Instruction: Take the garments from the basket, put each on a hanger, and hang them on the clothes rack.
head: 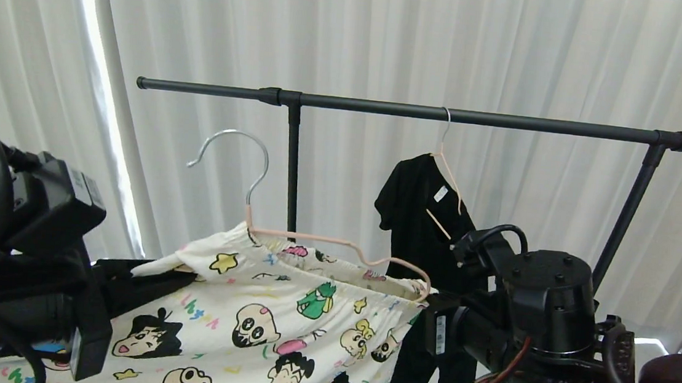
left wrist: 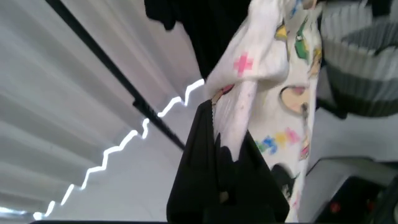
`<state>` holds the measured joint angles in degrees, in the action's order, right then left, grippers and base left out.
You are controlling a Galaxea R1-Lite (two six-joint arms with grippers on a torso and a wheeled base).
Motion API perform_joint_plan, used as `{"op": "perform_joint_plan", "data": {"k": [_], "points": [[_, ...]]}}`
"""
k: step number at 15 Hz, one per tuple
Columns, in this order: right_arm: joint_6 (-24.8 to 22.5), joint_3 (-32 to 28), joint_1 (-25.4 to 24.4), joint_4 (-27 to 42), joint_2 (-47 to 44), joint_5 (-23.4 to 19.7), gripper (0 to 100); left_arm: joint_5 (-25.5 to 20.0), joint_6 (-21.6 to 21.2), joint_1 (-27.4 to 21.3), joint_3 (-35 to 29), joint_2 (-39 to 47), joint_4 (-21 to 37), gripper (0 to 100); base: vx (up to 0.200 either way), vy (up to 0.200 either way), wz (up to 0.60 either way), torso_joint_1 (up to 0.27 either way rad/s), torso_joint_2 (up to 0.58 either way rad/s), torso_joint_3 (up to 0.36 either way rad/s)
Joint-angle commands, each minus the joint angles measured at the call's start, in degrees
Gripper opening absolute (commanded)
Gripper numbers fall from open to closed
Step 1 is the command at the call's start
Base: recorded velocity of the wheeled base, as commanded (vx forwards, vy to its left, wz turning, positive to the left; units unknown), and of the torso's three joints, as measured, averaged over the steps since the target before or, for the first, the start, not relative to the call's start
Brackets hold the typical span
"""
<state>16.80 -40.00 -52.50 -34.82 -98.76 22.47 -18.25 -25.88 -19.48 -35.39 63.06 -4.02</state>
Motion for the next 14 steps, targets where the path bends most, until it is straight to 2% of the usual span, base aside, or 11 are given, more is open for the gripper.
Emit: {"op": "perform_joint_plan", "data": {"k": [1, 5, 7, 8, 11, 14], "points": [[-0.4, 0.0, 1.5, -0.1, 1.5, -0.1, 0, 0.8, -1.9, 0.8, 4.8, -2.7, 0.2, 0, 0.0, 0.0, 0.0, 0.0, 0.0, 0.0], [-0.8, -0.2, 1.5, -0.1, 2.4, -0.3, 0, 1.5, -3.5, 0.8, 7.2, -2.6, 0.2, 0, 0.0, 0.0, 0.0, 0.0, 0.0, 0.0], [-3.7, -0.3, 1.0, 1.7, 4.4, -1.8, 0, 6.5, -5.8, 0.7, 7.4, -1.3, 0.2, 0, 0.0, 0.0, 0.0, 0.0, 0.0, 0.0], [-4.2, -0.9, 0.5, 4.3, 5.5, -2.9, 100, 8.4, -7.0, 0.4, 7.2, -0.5, 0.2, 0, 0.0, 0.0, 0.0, 0.0, 0.0, 0.0], [-5.7, -1.6, -0.3, 6.6, 8.8, -8.4, 100, 8.4, -6.6, -0.5, 6.9, 0.0, 0.2, 0, 0.0, 0.0, 0.0, 0.0, 0.0, 0.0], [-11.9, -1.0, -0.4, 7.5, 12.3, -18.3, 100, 8.4, -2.6, -0.6, 5.9, -0.2, 0.1, 0, 0.0, 0.0, 0.0, 0.0, 0.0, 0.0]]}}
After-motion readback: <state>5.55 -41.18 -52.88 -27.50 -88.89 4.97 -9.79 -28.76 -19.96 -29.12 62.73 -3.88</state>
